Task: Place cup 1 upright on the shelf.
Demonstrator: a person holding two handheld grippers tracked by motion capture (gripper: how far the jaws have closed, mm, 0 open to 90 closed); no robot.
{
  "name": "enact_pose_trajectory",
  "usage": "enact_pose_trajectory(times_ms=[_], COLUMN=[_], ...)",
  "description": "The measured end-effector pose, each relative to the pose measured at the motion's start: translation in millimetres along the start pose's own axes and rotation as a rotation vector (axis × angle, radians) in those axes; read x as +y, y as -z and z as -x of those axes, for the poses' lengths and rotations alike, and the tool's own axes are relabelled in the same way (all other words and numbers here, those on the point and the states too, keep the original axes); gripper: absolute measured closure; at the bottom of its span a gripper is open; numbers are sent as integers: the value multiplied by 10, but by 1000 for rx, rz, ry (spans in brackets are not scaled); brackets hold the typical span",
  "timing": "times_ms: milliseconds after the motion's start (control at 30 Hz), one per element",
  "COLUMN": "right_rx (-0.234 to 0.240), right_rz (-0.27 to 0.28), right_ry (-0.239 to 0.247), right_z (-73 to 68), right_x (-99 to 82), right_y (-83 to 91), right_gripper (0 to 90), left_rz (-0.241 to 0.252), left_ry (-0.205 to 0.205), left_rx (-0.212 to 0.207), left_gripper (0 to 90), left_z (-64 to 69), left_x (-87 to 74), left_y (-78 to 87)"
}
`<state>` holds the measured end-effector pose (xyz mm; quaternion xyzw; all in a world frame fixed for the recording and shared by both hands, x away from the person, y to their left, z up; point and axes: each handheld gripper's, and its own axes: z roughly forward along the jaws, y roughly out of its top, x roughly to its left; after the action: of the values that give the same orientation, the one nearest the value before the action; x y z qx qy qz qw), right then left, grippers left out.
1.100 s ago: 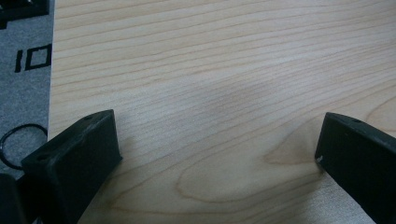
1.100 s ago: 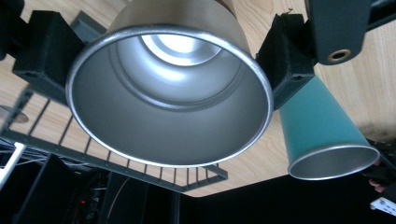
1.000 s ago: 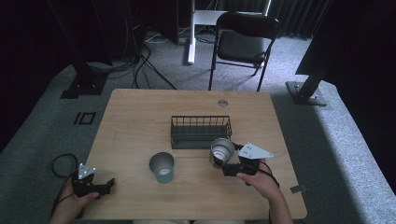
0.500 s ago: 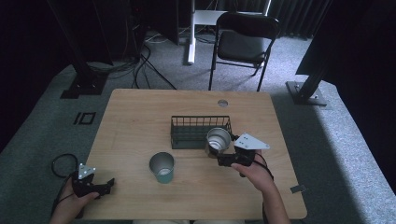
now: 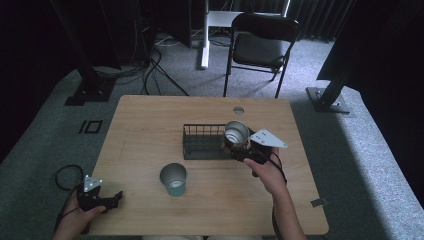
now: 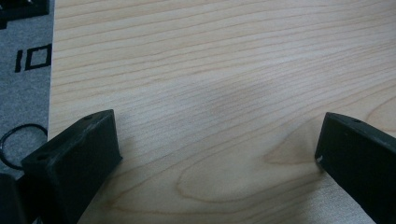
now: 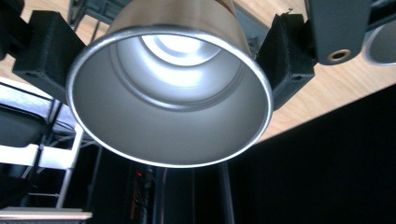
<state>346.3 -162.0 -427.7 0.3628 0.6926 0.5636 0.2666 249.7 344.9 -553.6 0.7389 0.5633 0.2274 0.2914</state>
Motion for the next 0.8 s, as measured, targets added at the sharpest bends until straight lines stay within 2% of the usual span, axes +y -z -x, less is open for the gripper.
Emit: enact_pose_trajectory(times_ms=[200,467,600,800], right_rx=[-93,-194,-228,-273], right_rz=[-41,-52,-74,-111], right_ry=[-11,-38,-51,-43], right_z=[39,109,120,105], right_x=[50,46,7,-118], right_y=[-184,-419,-529,-633], right_gripper=[182,182,182,182], left_rz=[-1,-1,-1,-1], left_ry=[-2,1,1,1], left_rx=[0,-1,-1,-1], left_gripper=[3,3,3,3], left_z=[-1,1,1,1], left_x=[0,0,0,0], left_y=[1,1,1,1])
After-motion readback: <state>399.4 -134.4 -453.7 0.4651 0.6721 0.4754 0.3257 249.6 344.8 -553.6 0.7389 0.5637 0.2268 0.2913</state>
